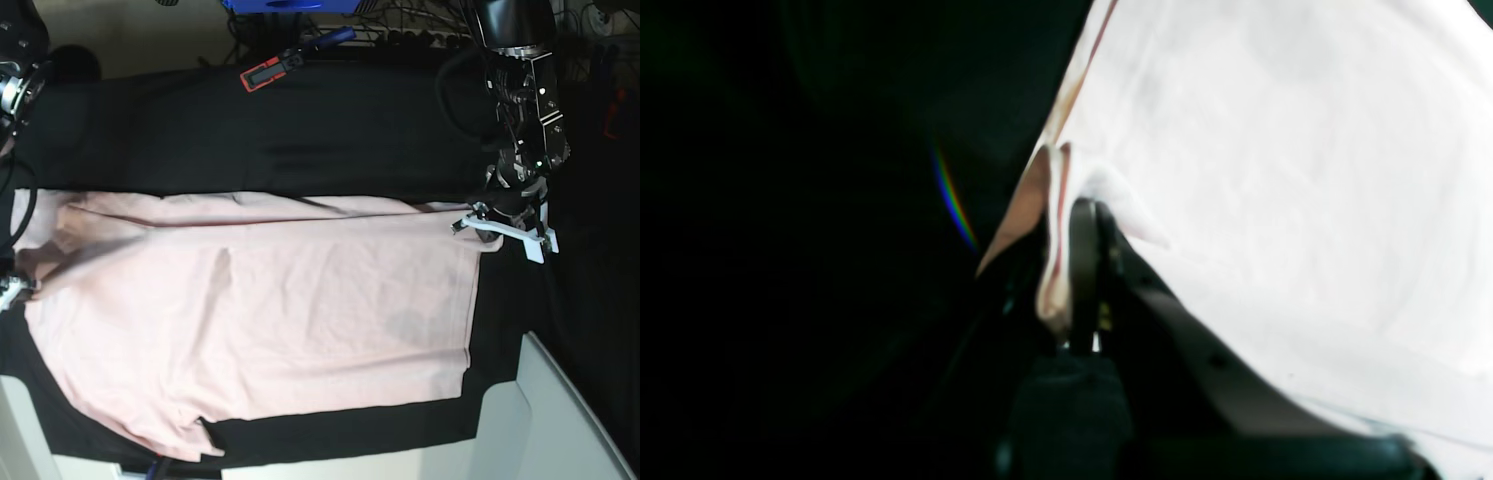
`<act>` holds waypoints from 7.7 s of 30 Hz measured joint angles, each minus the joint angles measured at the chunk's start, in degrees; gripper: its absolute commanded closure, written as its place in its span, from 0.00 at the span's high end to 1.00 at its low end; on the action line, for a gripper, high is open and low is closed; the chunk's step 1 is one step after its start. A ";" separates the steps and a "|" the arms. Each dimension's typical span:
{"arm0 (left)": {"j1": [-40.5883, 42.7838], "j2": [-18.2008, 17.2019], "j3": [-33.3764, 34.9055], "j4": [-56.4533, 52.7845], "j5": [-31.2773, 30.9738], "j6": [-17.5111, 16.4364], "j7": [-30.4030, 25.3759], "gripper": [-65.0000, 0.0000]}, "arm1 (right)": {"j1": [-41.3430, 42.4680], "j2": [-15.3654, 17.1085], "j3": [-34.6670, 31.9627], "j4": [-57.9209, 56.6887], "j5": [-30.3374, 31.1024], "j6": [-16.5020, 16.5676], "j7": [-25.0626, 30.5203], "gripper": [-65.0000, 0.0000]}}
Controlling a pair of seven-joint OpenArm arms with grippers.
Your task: Fold the T-shirt properly
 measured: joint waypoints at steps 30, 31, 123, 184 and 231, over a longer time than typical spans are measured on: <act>-6.91 -1.53 5.73 -7.98 -0.04 -0.37 -0.66 0.00 | 1.79 -0.26 -0.07 -0.02 0.09 -4.92 2.36 0.00; -6.88 -1.55 4.55 -7.98 0.00 -0.24 -0.63 0.00 | 1.95 -0.28 -0.07 -0.09 0.04 -4.92 2.29 0.00; 14.45 -2.40 -2.62 7.76 -0.35 0.17 -0.22 0.48 | -1.07 1.77 40.33 -43.98 8.61 -2.58 26.27 0.65; 13.53 -1.97 -2.38 7.61 -3.48 0.02 -0.22 0.80 | 0.96 -0.04 29.31 -43.98 12.37 4.13 20.76 0.00; -1.16 -1.75 2.25 -10.64 -11.37 -0.48 -2.16 0.30 | 0.00 0.02 29.09 -43.98 12.39 4.15 20.52 0.00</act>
